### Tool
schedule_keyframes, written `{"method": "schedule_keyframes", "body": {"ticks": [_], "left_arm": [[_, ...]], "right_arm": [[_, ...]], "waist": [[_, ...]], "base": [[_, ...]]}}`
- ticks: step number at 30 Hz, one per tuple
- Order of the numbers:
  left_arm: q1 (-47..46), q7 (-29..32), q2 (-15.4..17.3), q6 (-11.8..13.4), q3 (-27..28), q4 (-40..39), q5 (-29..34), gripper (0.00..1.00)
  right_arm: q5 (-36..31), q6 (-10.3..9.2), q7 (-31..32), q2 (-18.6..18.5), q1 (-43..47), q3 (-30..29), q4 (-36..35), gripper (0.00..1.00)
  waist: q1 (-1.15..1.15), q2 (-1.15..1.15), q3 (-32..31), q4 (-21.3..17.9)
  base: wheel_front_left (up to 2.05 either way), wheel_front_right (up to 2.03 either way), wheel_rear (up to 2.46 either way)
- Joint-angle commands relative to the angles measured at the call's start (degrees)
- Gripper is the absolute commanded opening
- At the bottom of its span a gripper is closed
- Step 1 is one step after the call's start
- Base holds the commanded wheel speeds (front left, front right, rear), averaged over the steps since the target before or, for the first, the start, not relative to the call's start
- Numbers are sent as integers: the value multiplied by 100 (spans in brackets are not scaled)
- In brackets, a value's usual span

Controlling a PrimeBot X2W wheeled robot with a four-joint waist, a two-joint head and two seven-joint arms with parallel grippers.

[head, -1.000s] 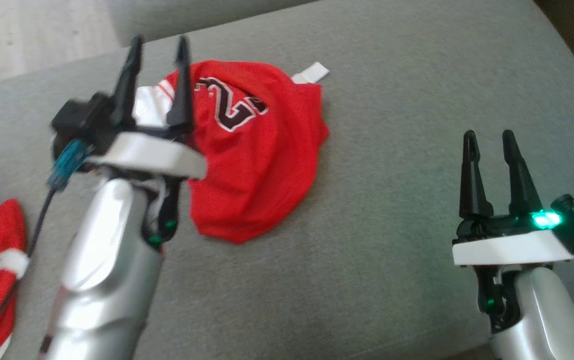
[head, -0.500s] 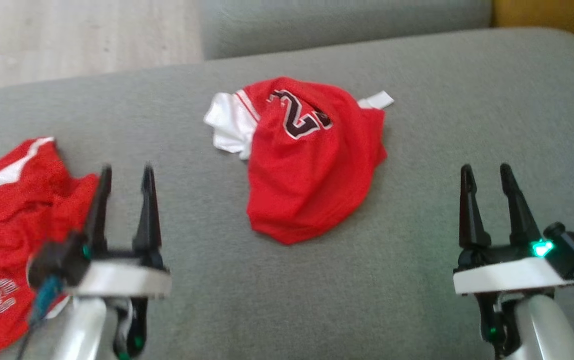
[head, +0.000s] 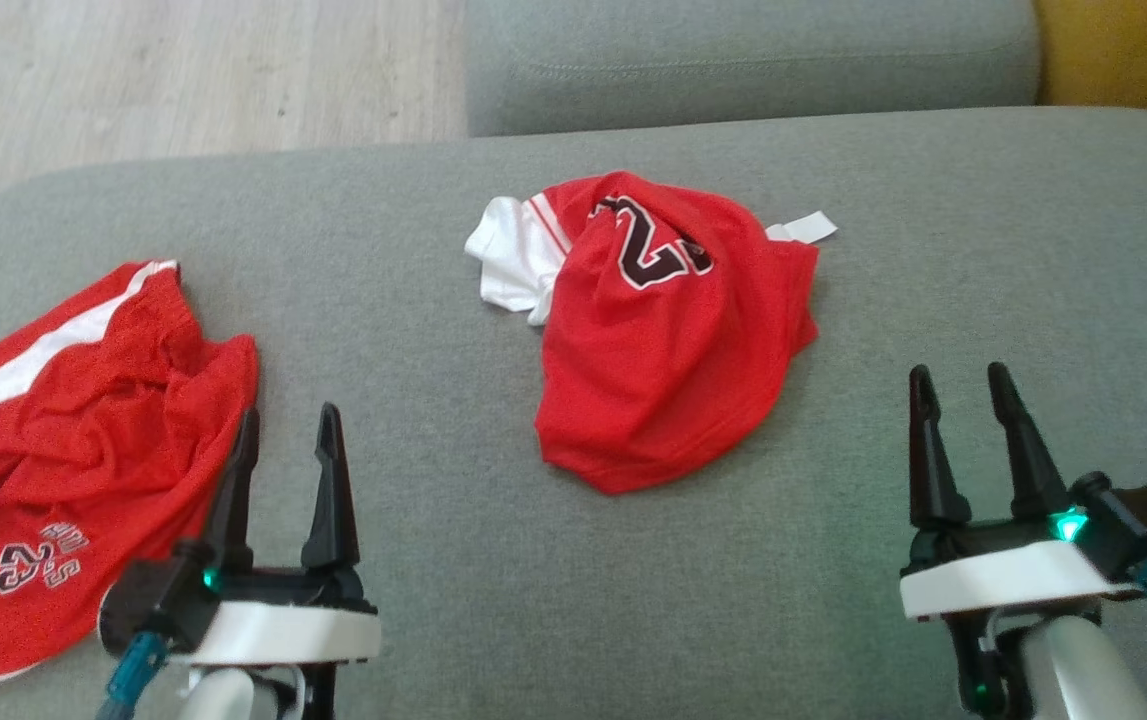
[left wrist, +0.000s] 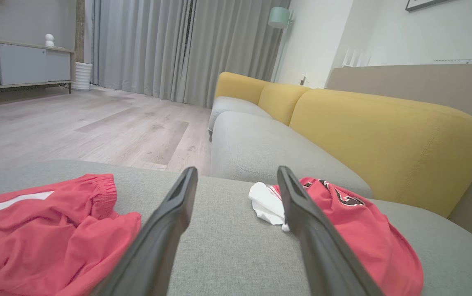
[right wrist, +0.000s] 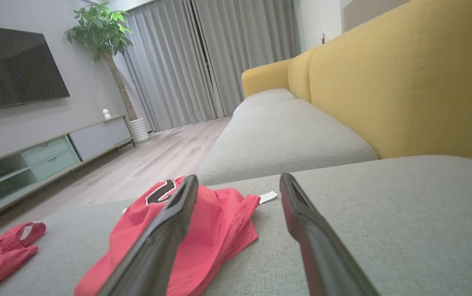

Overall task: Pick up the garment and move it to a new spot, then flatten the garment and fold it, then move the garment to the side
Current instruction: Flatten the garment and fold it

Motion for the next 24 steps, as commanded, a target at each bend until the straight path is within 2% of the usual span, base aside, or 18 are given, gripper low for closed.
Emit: {"method": "schedule_keyframes", "body": {"ticks": [1, 6, 12, 22, 23, 24], "left_arm": [[-325, -53, -21, -40, 255, -179, 49, 100], [-431, -54, -126, -147, 251, -93, 117, 100], [-561, -54, -212, -236, 209, 29, 177, 100], [-666, -54, -275, -316, 168, 131, 208, 100], [-668, -54, -278, -319, 171, 137, 209, 100], [-668, -54, -280, -322, 178, 140, 210, 100]], "right_arm": [[-80, -4, -61, -32, -244, 151, -64, 100], [-188, -4, -42, -32, -532, 243, 721, 100], [96, -4, 199, -32, -1207, 406, 1963, 100], [973, -4, 440, -32, -2111, 864, 3731, 98], [1099, -4, 438, -32, -2169, 952, 3819, 47], [1196, -4, 394, -32, -2225, 1023, 3884, 0]], "waist": [[0, 0, 73, 68], [0, 0, 218, 252], [0, 0, 391, 570], [0, 0, 581, 992], [0, 0, 583, 1008], [0, 0, 586, 1016]], "base": [[0, 0, 0], [0, 0, 0], [0, 0, 0], [0, 0, 0], [0, 0, 0], [0, 0, 0]]}}
